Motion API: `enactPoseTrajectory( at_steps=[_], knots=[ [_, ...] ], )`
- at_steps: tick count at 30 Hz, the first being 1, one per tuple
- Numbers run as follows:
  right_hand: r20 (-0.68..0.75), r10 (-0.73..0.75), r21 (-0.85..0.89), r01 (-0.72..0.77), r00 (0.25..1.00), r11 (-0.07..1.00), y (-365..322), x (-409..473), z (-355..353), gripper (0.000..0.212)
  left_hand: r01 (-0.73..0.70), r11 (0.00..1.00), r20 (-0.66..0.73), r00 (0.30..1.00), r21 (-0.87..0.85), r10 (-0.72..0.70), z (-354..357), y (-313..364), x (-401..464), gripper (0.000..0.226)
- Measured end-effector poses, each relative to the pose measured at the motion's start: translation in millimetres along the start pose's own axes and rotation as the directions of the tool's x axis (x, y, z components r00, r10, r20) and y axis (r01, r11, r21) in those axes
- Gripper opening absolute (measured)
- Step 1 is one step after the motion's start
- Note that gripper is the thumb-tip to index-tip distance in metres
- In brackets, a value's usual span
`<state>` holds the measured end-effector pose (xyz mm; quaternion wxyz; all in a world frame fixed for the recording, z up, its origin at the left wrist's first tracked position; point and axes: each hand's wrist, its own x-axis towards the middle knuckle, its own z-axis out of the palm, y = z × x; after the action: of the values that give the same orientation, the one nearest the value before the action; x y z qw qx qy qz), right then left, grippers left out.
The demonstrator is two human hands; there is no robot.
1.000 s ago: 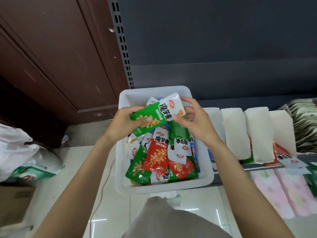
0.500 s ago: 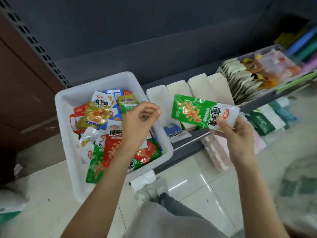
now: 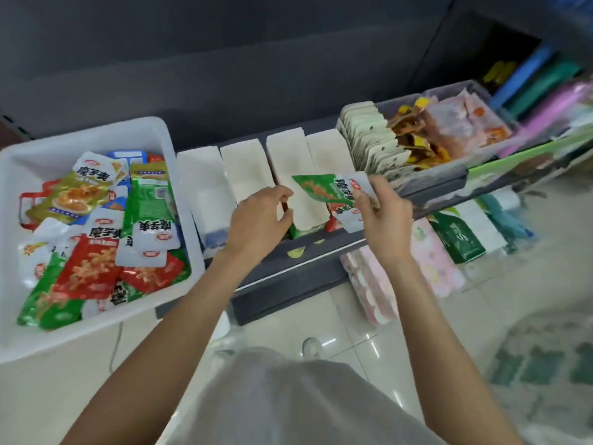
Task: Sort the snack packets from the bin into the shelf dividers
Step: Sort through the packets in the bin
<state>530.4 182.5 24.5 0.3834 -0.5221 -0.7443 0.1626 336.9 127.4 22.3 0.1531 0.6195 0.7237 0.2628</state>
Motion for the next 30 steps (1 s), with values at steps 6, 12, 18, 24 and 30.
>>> enactPoseTrajectory(
  at_steps=[6,12,18,24,30],
  knots=[
    [0.372,-0.411,-0.081,0.47,0.833,0.879,16.2,38.0,32.3,0.031,0.228,0.946,-0.054,0.974,0.229,-0.221,42.8,8.1,-12.6,0.036],
    [0.579,-0.484,-0.156,0.672,0.656,0.724,41.6,41.6,53.3,0.027,0.263,0.919,-0.123,0.964,0.292,-0.237,52.0,17.7,-29.3,0.032],
    [0.741,-0.49,-0.006,0.735,0.458,0.678,49.1,33.0,40.6,0.025,0.263,0.923,-0.104,0.964,0.28,-0.244,52.8,16.3,-36.4,0.034],
    [0.697,-0.508,0.177,0.566,0.506,0.805,41.6,41.1,8.8,0.034,0.252,0.949,-0.15,0.962,0.187,-0.226,35.1,21.0,-46.3,0.038],
    [0.517,-0.485,0.368,0.328,0.705,0.87,-17.2,40.2,-3.9,0.024,0.12,0.986,-0.544,0.838,0.116,-0.038,-25.3,14.8,-84.5,0.026]
  ],
)
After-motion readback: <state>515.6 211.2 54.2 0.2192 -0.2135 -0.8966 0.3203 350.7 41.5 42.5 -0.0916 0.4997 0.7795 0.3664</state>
